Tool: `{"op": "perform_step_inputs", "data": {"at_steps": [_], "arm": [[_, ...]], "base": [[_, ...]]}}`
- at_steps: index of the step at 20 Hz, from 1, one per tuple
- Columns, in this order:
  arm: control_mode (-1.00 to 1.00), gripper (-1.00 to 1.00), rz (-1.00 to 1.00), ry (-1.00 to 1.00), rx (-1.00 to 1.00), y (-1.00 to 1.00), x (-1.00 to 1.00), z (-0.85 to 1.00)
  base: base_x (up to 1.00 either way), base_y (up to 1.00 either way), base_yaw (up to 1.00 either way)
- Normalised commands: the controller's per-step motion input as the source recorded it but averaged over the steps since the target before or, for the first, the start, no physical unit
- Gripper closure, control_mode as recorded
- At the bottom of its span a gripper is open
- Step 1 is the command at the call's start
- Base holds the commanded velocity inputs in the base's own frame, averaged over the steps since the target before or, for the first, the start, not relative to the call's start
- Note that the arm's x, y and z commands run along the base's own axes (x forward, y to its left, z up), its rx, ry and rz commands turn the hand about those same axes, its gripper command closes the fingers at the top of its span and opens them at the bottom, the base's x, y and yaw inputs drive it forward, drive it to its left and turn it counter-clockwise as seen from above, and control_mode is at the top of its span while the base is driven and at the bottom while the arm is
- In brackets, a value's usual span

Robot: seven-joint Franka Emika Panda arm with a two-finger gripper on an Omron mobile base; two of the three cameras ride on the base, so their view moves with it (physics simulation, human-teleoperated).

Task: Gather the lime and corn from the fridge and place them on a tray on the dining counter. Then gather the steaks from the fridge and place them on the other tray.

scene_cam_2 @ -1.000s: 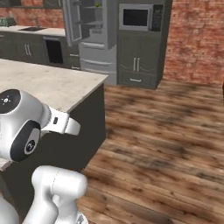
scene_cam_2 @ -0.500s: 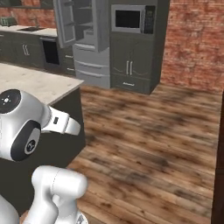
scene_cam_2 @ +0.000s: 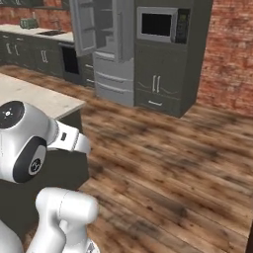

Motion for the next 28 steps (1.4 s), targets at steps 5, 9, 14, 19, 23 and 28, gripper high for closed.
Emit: {"op": "perform_step_inputs", "data": {"at_steps": [5, 9, 14, 19, 23, 28], "arm": [[1.00, -1.00, 0.00, 0.00, 0.00, 0.00, 0.00, 0.00], [1.00, -1.00, 0.00, 0.00, 0.00, 0.00, 0.00, 0.00], [1.00, -1.00, 0.00, 0.00, 0.00, 0.00, 0.00, 0.00], [1.00, -1.00, 0.00, 0.00, 0.00, 0.00, 0.00, 0.00], [1.00, -1.00, 0.00, 0.00, 0.00, 0.00, 0.00, 0.00], [1.00, -1.00, 0.00, 0.00, 0.00, 0.00, 0.00, 0.00]], "base": [[1.00, -0.33, 0.30], [1.00, -0.32, 0.30], [1.00, -0.21, 0.32], [1.00, -0.16, 0.31], [1.00, -0.14, 0.30], [1.00, -0.26, 0.30]]}}
